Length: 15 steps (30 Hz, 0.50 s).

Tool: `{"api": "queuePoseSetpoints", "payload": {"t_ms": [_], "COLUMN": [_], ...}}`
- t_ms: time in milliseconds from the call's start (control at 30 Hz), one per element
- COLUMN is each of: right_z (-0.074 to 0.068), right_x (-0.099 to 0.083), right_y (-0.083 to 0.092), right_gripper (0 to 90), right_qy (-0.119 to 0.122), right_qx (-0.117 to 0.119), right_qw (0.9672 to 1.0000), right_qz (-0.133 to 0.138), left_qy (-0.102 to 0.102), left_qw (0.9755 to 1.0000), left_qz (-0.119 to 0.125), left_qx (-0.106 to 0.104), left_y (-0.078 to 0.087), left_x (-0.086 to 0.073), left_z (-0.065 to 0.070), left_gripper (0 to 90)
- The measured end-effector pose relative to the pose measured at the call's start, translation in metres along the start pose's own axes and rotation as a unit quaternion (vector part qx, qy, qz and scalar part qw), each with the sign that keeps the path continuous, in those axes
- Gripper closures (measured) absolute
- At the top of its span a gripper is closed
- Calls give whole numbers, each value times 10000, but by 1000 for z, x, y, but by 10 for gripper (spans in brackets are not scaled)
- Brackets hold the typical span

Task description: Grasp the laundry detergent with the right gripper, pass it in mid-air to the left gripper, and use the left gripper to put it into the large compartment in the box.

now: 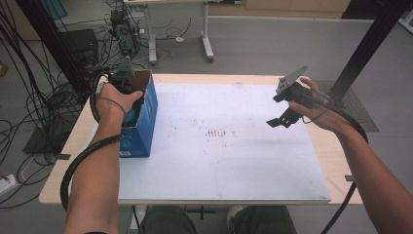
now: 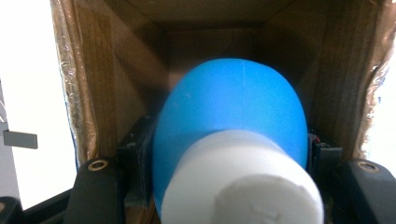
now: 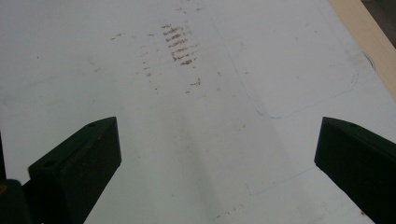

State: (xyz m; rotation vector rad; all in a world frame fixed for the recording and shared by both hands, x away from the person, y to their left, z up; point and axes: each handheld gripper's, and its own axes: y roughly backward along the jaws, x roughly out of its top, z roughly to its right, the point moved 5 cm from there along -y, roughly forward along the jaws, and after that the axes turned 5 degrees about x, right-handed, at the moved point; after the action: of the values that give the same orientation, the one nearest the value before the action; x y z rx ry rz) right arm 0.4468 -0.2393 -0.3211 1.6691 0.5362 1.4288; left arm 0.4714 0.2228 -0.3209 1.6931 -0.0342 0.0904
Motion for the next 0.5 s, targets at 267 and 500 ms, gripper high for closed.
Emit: {"api": "queuePoseSetpoints", "payload": {"t_ms": [267,500], "right_z": [0,-1], "right_x": [0,-1], "right_y": [0,-2], "right_gripper": [3,3], "right_qy": [12,6], "right_qx": [3,23], "right_qw": [10000,10000], "right_qz": [11,8], "left_qy": [-2,-8], "left_qw": [10000,10000], "left_qz": [2,6], "left_qx": [6,20], "left_y": [0,0], "left_x": [0,0], "left_z": [0,0], "left_gripper": [360,355]}}
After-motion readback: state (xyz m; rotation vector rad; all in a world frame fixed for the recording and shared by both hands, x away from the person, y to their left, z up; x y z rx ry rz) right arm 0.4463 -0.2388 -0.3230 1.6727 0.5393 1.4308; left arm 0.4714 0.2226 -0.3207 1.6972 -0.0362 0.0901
